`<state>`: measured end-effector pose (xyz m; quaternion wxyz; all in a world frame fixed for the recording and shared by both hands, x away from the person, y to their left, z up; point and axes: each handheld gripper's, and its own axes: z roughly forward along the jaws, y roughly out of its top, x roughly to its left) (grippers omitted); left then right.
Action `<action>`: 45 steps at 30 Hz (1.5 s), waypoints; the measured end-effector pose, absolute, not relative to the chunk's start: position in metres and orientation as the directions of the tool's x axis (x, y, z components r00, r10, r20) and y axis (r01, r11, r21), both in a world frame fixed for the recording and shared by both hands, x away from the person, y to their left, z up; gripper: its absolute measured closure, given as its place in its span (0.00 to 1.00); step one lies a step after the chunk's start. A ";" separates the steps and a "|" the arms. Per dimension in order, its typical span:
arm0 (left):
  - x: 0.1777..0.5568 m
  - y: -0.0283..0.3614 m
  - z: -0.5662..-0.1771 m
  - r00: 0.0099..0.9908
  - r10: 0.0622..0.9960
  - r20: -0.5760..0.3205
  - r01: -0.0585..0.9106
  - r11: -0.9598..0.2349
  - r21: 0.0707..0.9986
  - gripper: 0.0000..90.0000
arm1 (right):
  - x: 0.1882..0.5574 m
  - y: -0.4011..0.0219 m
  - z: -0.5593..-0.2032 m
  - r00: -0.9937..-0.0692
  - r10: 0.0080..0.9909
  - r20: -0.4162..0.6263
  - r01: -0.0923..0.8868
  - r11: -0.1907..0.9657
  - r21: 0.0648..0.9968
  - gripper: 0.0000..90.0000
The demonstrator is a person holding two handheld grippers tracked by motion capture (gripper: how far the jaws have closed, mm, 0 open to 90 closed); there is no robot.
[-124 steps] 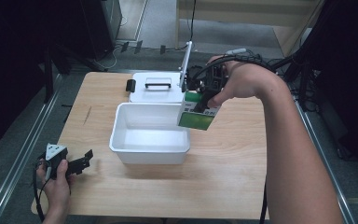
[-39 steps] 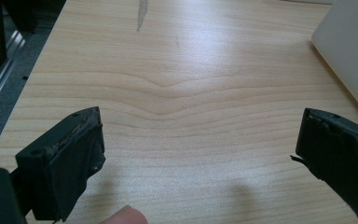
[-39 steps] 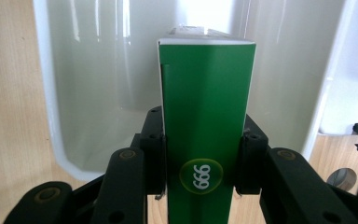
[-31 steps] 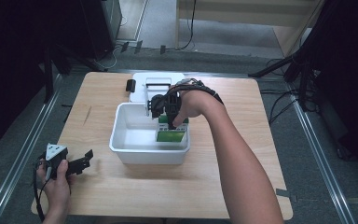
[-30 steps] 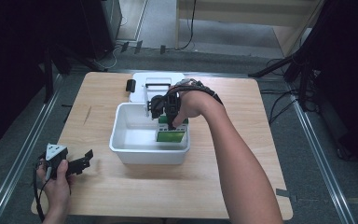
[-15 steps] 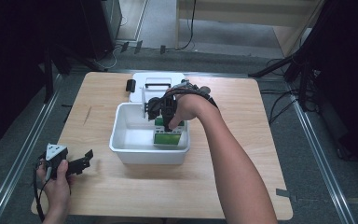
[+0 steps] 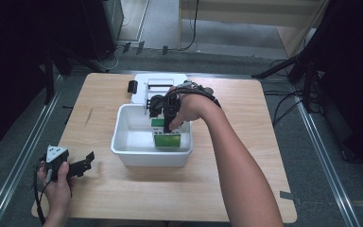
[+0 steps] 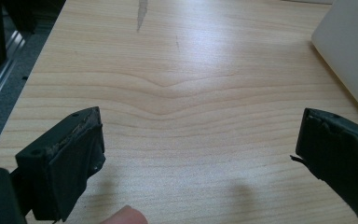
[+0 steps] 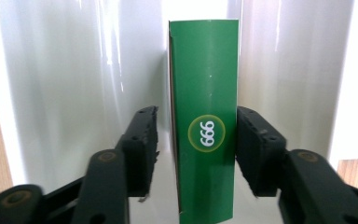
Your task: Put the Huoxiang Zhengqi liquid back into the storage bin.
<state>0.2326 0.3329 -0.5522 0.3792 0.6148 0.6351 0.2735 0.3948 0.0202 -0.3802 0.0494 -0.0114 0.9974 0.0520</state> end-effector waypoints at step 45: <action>0.233 0.331 -0.552 0.043 0.990 -0.132 0.570 0.085 0.818 0.02 | 0.396 -0.100 -0.360 -0.835 0.549 -0.040 0.362 0.602 0.711 0.41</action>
